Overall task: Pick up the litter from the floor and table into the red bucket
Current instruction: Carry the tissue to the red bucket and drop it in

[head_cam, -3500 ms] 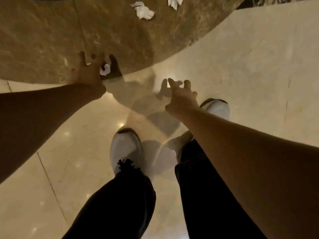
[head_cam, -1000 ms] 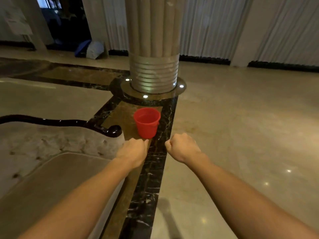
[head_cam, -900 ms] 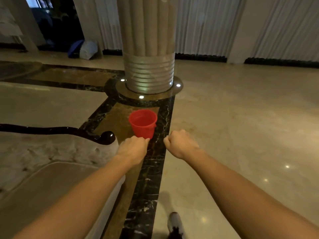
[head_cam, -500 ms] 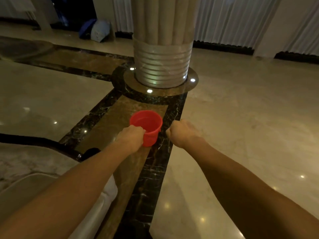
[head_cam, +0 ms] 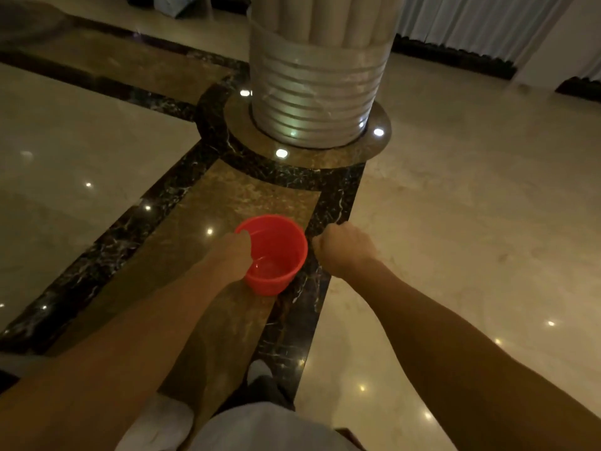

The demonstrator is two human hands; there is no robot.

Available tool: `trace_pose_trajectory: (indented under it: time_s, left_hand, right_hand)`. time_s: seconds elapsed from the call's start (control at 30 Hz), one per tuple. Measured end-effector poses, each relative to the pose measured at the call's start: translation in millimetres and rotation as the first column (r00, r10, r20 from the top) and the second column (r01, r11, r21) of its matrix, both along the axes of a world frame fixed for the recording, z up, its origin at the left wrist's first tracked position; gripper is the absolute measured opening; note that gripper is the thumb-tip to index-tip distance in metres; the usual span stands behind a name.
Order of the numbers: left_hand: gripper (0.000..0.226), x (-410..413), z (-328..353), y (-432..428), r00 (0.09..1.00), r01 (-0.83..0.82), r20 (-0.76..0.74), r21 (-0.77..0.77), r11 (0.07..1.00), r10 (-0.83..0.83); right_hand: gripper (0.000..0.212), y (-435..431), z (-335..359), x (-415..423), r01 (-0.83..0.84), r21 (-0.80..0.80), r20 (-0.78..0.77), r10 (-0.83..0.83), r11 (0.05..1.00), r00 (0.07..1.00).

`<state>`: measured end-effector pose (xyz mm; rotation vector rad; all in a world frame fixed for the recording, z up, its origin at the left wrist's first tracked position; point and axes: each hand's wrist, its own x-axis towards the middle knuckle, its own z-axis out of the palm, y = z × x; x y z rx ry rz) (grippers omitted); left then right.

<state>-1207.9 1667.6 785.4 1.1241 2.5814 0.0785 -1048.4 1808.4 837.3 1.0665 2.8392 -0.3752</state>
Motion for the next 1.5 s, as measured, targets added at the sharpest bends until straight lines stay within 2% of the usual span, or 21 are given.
trace_pose_trajectory:
  time_s: [0.1, 0.23, 0.33, 0.53, 0.67, 0.9, 1.1, 1.27, 1.4, 1.5]
  left_hand:
    - [0.022, -47.4, -19.8, 37.5, 1.0, -0.01, 0.004, -0.013, 1.0, 0.01]
    - [0.028, -82.6, -34.7, 72.7, 0.989, -0.14, 0.042, -0.016, 0.99, 0.14]
    - [0.028, -103.8, -54.1, 98.6, 0.98, -0.183, 0.075, -0.035, 0.982, 0.186]
    - [0.02, -139.1, -104.1, 147.7, 0.928, -0.357, 0.128, 0.025, 0.934, 0.351]
    - [0.013, -155.8, -129.2, 177.1, 0.909, -0.394, 0.175, 0.057, 0.917, 0.379]
    - [0.014, -190.8, -173.9, 209.1, 0.877, -0.462, 0.208, 0.11, 0.88, 0.434]
    - [0.014, -208.4, -272.7, 226.1, 0.856, -0.493, 0.205, 0.049, 0.869, 0.474]
    - [0.01, -204.3, -395.9, 228.0, 0.885, -0.444, 0.166, 0.024, 0.896, 0.434]
    - [0.015, -188.1, -473.0, 218.3, 0.88, -0.429, 0.225, 0.002, 0.903, 0.417]
    - [0.018, -177.6, -502.7, 209.0, 0.861, -0.437, 0.272, -0.032, 0.899, 0.429]
  right_hand:
    - [0.036, 35.4, -16.5, -48.3, 0.034, -0.033, -0.001, -0.034, 0.999, 0.999]
    - [0.039, 67.6, -44.0, -103.7, 0.006, -0.004, -0.005, -0.006, 1.0, 1.0]
    - [0.045, 95.0, -68.0, -142.0, -0.075, -0.006, 0.009, 0.075, 0.997, 0.997]
    - [0.026, 155.1, -127.4, -208.4, -0.258, -0.08, -0.025, 0.257, 0.963, 0.966]
    - [0.024, 190.0, -156.3, -239.0, -0.325, -0.121, -0.039, 0.323, 0.938, 0.946]
    - [0.024, 226.3, -205.2, -279.5, -0.425, -0.163, -0.032, 0.426, 0.89, 0.904]
    - [0.021, 229.9, -294.5, -304.4, -0.422, -0.226, -0.019, 0.429, 0.878, 0.903]
    - [0.017, 230.4, -411.6, -311.2, -0.401, -0.285, 0.032, 0.426, 0.871, 0.904]
    - [0.018, 226.2, -486.8, -301.1, -0.433, -0.295, 0.12, 0.482, 0.852, 0.868]
    - [0.02, 224.3, -516.8, -293.4, -0.442, -0.308, 0.19, 0.509, 0.843, 0.839]
